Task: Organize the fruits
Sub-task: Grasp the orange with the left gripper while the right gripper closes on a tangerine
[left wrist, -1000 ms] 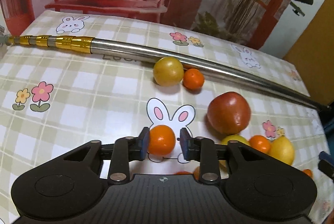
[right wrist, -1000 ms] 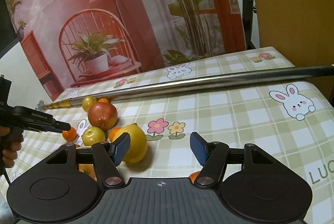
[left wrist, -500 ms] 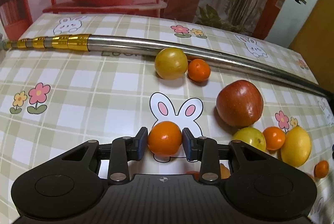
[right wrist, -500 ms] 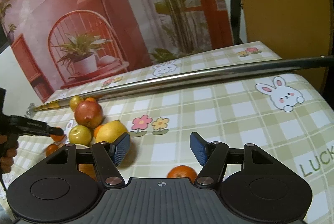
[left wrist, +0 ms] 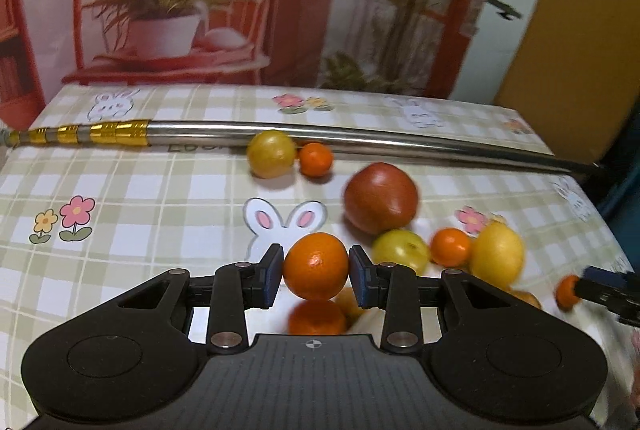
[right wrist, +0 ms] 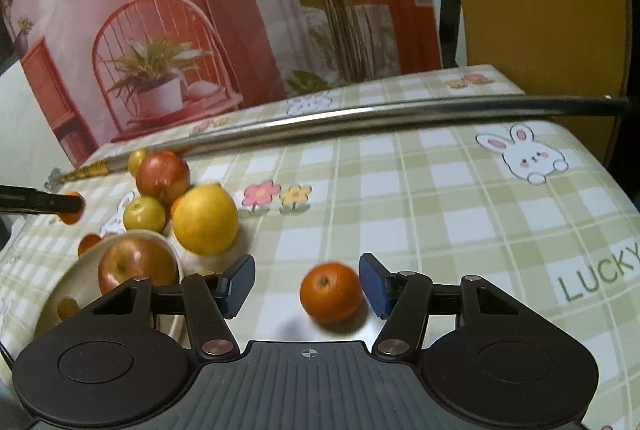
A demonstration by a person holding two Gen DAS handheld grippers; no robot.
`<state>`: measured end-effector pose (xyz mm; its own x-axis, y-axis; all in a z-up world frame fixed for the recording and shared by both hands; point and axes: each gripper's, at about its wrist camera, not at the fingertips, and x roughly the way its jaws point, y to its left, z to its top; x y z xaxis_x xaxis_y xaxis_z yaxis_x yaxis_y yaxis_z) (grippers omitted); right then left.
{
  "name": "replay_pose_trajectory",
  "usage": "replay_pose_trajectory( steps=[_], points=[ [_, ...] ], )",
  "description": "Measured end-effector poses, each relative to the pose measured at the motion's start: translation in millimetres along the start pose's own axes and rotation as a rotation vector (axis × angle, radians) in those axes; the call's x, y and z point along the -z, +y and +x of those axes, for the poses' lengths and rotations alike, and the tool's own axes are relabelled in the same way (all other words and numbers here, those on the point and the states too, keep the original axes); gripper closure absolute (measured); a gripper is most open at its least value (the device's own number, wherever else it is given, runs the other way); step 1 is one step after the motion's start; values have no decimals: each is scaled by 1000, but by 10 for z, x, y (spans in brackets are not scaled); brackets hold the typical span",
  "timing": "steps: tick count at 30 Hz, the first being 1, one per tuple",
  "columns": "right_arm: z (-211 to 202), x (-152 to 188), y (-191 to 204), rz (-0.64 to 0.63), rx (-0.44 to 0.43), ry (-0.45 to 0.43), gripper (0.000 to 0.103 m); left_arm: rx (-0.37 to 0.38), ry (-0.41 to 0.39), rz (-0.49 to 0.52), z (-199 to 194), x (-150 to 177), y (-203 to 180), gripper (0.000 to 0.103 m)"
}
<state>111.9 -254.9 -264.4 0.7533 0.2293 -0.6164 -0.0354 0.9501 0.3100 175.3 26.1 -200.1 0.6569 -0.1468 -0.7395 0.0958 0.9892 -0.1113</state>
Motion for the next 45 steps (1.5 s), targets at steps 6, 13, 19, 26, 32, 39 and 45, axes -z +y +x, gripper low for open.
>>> replay_pose_trajectory(
  steps=[6,13,19,26,32,39,45],
  points=[
    [36,24,-58,10,24,17,56,30,-28,25,-207,147,-132,65],
    [136,28,-106,20,30,61,66,30,-24,51,-307,328,-231,65],
    [155,37,-121,26,26,72,69,25,-4,64,-297,423,-246,65],
    [150,40,-127,41,17,68,69,22,18,91,-223,467,-281,65],
    [98,-13,-36,24,-19,47,69,13,45,145,-112,519,-374,65],
    [42,-101,72,-3,-52,21,69,0,63,191,-24,553,-436,65],
    [33,-132,121,-14,-63,17,69,-9,80,209,-2,603,-451,65]
  ],
)
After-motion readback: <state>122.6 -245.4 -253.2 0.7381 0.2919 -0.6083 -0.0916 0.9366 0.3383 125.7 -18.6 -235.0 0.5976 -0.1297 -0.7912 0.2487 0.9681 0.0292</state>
